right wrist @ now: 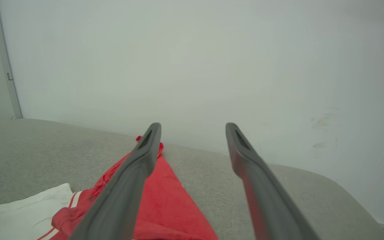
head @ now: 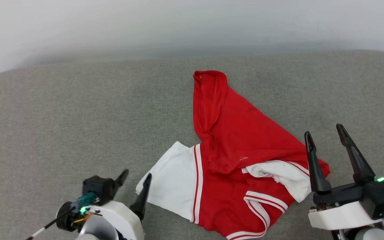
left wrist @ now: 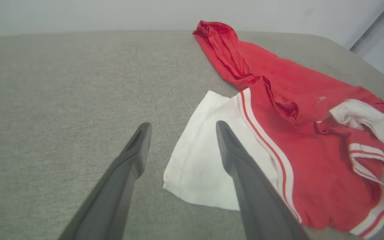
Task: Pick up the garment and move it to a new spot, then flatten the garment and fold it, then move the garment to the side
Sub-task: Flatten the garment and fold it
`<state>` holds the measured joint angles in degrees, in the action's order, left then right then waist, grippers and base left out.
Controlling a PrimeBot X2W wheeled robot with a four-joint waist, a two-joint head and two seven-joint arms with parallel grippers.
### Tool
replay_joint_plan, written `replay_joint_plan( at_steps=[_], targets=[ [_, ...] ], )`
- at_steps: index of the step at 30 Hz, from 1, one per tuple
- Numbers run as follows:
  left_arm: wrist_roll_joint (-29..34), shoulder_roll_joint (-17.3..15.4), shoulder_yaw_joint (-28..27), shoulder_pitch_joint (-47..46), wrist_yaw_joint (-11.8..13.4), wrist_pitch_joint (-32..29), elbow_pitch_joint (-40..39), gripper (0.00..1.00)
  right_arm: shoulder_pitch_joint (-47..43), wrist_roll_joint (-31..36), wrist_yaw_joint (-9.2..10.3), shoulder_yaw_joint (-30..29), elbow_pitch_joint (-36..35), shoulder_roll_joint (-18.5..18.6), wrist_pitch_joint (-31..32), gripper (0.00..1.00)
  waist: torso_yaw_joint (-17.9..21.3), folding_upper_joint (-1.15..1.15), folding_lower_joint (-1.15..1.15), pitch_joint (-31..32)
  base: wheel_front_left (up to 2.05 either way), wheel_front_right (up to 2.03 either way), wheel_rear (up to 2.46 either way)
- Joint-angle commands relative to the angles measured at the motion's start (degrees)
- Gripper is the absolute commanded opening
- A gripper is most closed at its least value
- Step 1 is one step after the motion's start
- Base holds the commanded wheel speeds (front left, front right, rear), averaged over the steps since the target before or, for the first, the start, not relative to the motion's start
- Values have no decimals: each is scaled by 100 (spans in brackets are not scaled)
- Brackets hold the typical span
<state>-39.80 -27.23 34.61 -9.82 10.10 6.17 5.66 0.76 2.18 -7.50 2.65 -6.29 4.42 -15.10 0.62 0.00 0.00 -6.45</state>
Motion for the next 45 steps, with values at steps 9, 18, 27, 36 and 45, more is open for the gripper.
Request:
replay_joint_plan(
  at_steps=[9,18,27,36,45],
  targets=[
    [69,-208,323,-242,311,-1240,156,100,181,17,2,4,-59,-4,-9,100,168,0,0,-458,0,0,0],
    [104,-172,431,-434,268,-1451,476,0,239,43,2,-1,-44,-39,-9,100,150,0,0,-729,0,0,0],
    [-171,-221,-201,-196,429,-524,571,0,225,74,2,-31,40,-54,-9,100,-28,0,0,-539,0,0,0],
    [34,-262,-150,-70,106,193,505,100,104,-178,2,-57,391,-86,-9,100,-147,0,0,-295,0,0,0],
    [1034,203,-701,139,-244,910,-321,100,107,-955,2,959,840,871,624,100,-284,0,0,81,0,0,0]
  ],
)
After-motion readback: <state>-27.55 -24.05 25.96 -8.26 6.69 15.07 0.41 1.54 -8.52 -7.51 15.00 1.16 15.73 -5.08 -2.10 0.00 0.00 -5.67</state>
